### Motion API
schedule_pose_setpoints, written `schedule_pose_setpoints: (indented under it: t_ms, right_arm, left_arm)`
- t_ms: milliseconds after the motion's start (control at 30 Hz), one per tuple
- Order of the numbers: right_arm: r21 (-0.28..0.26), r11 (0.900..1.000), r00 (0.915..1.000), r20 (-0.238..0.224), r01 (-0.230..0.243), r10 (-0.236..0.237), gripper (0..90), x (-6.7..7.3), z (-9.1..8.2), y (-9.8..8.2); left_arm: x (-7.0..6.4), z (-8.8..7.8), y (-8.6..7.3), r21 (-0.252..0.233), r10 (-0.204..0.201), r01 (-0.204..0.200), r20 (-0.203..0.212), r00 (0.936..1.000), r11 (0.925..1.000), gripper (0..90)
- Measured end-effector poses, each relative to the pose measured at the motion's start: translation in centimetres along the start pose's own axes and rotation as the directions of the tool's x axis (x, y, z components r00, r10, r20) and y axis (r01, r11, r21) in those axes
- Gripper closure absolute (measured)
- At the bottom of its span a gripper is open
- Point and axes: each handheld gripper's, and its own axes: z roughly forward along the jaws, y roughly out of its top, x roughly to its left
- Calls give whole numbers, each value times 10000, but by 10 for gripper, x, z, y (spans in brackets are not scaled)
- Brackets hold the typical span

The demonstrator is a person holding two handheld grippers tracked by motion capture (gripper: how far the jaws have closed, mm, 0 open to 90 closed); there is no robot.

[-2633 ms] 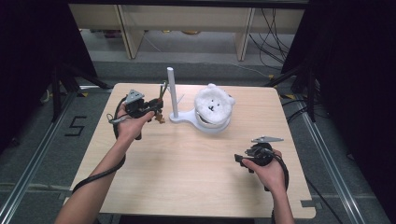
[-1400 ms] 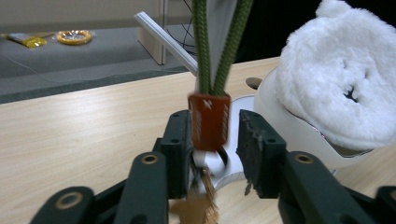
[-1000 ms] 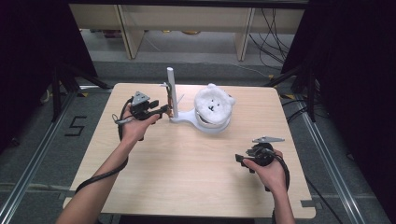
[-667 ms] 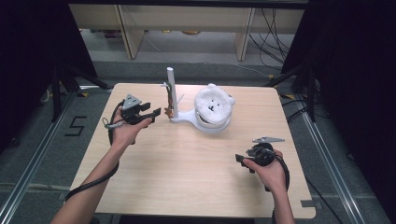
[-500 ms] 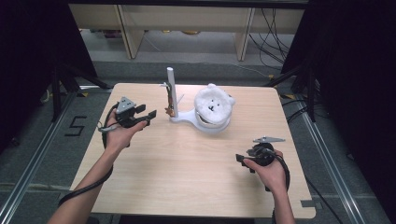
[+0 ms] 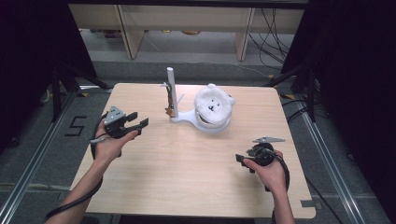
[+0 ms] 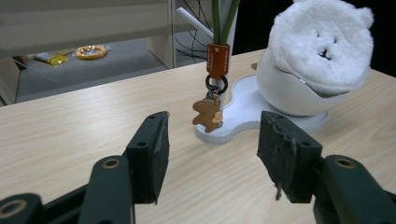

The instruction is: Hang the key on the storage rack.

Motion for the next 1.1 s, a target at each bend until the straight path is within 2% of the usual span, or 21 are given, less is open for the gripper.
schedule_pose_setpoints:
  t_ms: [200,267,367,433,467,600,633,667,767,833,967,1100]
  right_arm:
    - [30,10000,10000,32,-48,48,388,0,1,0]
    - [58,9999,9997,192,-121,119,388,1,1,-1]
    - [0,10000,10000,37,31,-31,388,1,2,-1]
    - [37,10000,9999,147,22,-23,388,1,3,-1]
    - [52,10000,10000,11,17,-17,388,1,3,-1]
    - [80,10000,10000,61,12,-13,388,1,3,-1]
    - [35,10000,10000,-7,-20,20,388,1,4,-2]
    - [228,9992,9995,-56,-316,318,388,3,3,-2]
    - [257,9995,9998,24,-201,200,388,3,4,-2]
    - [-12,10000,10000,9,93,-93,388,1,7,-3]
    - [55,10000,10000,-2,-35,35,388,2,6,-3]
    - [63,10000,10000,-38,-41,41,388,2,7,-4]
  left_arm:
    - [-3,-11,-15,48,116,-116,15,9999,9999,429]
    - [-4,-15,-21,88,64,-64,-36,10000,9999,429]
    - [-3,-20,-30,149,44,-42,-132,9999,9999,430]
    - [-3,-24,-38,189,-29,33,-187,9998,9998,430]
    - [-3,-27,-42,199,-97,101,-215,9997,9998,430]
    - [-2,-33,-53,249,-242,250,-349,9991,9994,427]
    - [-2,-35,-57,270,-264,275,-404,9988,9993,427]
    - [-1,-36,-60,276,-229,241,-432,9988,9993,427]
    - [0,-40,-70,215,-300,313,-570,9979,9993,429]
    - [2,-42,-78,136,-444,453,-593,9973,9989,433]
    - [4,-44,-95,77,-543,550,-724,9959,9985,435]
    - [4,-45,-104,106,-515,525,-785,9956,9986,434]
